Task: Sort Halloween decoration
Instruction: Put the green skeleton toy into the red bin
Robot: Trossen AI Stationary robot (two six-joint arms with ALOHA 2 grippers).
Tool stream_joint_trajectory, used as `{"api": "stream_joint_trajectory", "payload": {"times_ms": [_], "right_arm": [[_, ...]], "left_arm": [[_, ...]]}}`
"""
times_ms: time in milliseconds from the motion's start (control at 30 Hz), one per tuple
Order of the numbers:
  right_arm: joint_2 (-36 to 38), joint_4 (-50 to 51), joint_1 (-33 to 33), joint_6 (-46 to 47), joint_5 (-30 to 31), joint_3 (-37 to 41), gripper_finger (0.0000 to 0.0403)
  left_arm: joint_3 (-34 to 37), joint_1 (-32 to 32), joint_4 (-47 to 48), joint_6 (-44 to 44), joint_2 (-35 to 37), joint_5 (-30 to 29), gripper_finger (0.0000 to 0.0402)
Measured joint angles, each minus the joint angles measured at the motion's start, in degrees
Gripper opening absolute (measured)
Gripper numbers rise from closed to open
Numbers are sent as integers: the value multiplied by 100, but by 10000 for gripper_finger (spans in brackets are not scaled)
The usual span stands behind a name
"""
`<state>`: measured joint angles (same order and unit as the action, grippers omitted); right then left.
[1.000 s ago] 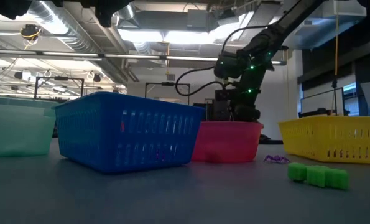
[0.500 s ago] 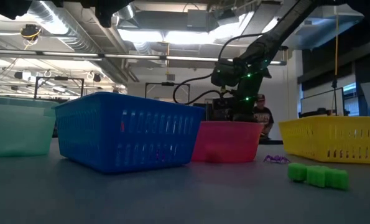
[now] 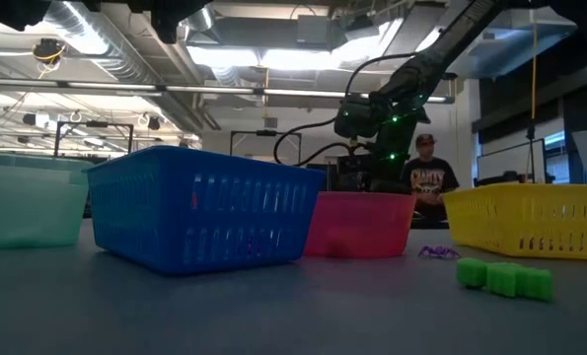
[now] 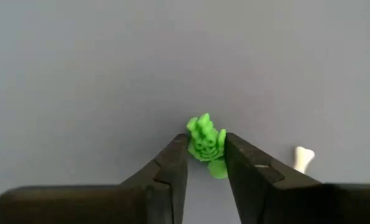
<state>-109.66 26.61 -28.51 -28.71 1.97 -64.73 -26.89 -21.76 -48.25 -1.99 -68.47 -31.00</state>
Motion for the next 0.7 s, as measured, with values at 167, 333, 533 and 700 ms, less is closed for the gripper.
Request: {"api": "stream_joint_trajectory", "payload": {"times_ms": [167, 333, 533, 700], "right_arm": [[-5, -7, 0, -4, 5, 2, 91], [-5, -9, 0, -7, 5, 4, 81], [-14, 116, 4, 23, -19, -150, 70], [-56, 487, -10, 61, -468, -521, 69]], "left_arm": [[0, 0, 0, 5, 0, 0, 137], [0, -2, 0, 5, 0, 0, 137], [0, -1, 0, 5, 0, 0, 137], [0, 0, 0, 3, 0, 0, 137]]}}
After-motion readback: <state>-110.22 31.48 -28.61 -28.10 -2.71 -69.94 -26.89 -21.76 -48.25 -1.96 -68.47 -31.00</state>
